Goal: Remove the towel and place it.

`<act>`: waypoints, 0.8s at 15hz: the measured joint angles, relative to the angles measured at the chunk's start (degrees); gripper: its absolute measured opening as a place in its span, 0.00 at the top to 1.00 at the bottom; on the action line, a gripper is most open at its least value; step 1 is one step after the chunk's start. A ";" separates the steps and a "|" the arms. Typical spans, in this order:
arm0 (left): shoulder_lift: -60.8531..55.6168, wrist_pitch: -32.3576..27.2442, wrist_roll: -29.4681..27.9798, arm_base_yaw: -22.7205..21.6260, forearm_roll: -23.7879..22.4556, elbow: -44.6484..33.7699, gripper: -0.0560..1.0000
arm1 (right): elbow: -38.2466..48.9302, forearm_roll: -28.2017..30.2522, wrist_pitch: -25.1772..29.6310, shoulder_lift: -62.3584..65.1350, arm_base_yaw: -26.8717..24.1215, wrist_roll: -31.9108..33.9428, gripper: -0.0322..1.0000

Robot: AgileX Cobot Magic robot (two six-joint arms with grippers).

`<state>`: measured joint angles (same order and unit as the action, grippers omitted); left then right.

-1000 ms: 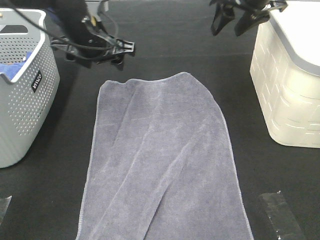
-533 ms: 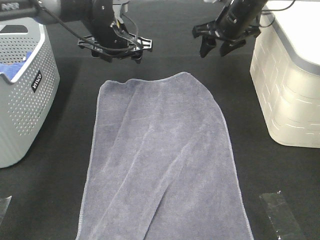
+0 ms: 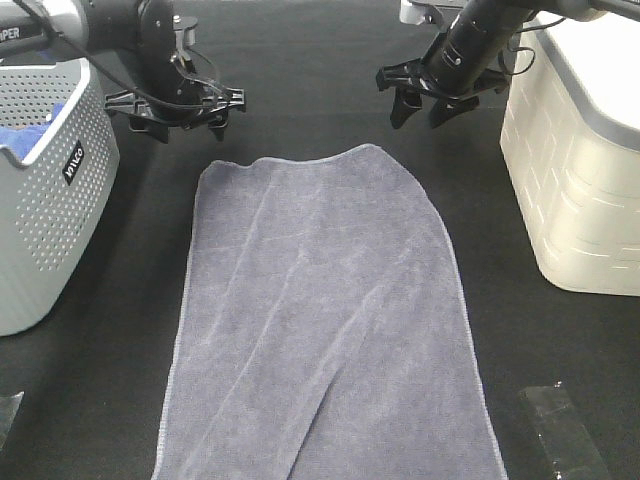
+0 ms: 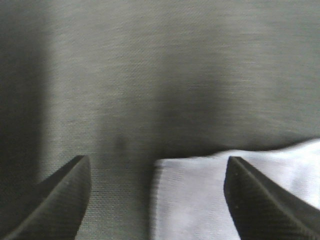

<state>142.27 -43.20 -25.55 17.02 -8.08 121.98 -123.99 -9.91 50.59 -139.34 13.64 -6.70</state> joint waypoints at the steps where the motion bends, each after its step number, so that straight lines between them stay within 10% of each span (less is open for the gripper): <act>1: 0.46 0.17 0.06 0.00 0.69 0.00 0.28 | 0.00 0.00 0.00 0.00 0.00 0.00 0.43; 12: 5.50 3.67 0.06 0.06 3.15 0.11 0.40 | 0.00 -0.06 0.80 0.00 0.00 -0.06 0.43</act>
<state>147.77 -39.53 -25.50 17.07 -4.93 122.10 -123.99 -9.97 51.39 -139.34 13.64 -6.76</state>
